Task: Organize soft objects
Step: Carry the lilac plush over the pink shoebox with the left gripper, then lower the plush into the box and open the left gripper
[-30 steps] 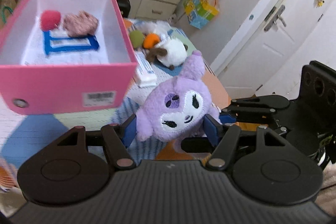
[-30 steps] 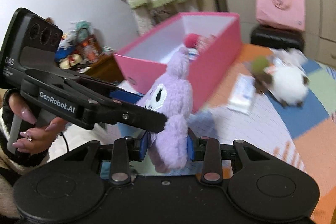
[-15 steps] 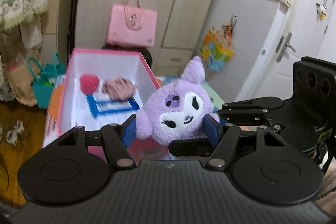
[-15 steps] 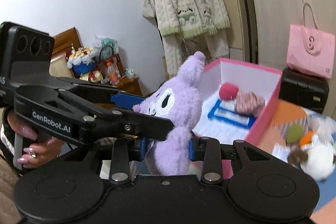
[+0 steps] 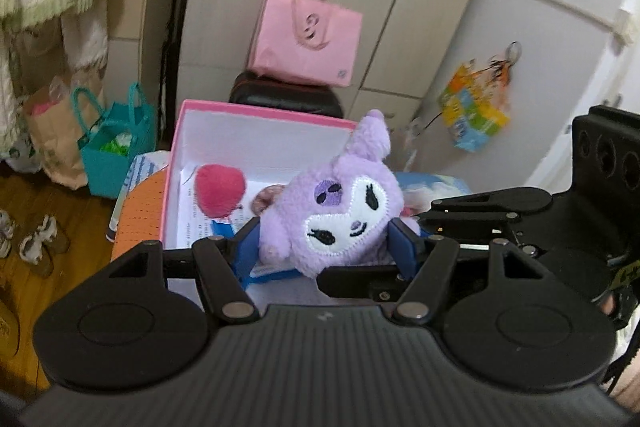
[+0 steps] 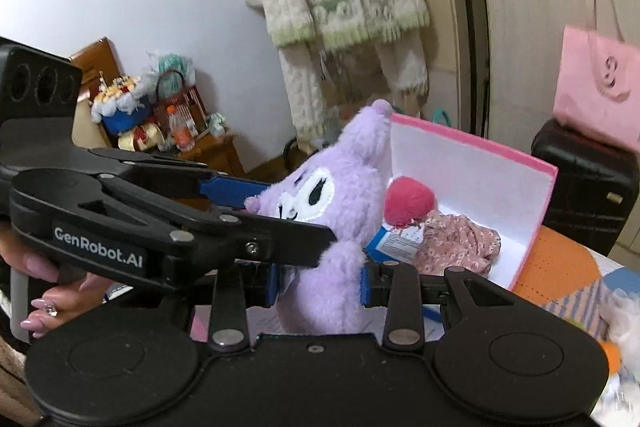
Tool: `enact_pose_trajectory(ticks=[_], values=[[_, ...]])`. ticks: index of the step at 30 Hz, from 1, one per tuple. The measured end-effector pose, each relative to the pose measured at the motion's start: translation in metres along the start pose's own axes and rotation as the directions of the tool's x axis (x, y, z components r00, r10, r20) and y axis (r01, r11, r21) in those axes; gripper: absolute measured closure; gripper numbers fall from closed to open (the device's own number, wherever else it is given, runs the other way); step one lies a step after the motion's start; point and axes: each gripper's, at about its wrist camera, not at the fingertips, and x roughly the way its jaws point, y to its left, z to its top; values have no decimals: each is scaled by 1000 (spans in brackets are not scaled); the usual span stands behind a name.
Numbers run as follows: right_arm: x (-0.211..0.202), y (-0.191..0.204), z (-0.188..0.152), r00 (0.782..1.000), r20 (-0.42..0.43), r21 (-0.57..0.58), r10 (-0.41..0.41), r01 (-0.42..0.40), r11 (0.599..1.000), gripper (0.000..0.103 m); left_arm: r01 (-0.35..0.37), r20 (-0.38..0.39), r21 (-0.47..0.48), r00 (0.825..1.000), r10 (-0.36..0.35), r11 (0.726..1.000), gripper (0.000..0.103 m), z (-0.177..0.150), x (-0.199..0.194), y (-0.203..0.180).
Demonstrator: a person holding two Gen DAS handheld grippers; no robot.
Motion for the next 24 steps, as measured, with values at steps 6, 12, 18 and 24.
enact_pose_trajectory(ticks=[6,12,18,24], values=[[38,-31,10,993,-91,43,80,-76,996,62,-36,-54,-56,998,33,998,38,7,33,23],[44,-36,9,990,-123,0,75,-75,997,62,-61,-80,-39,995,58,997,37,10,45,26],[60,-36,21,976,-212,-46,39,-50,998,61,-107,-105,-77,990,99,991,36,9,55,28],[60,-30,22,977,-213,-95,20,-41,995,57,-142,-84,-70,987,136,987,30,5,49,23]])
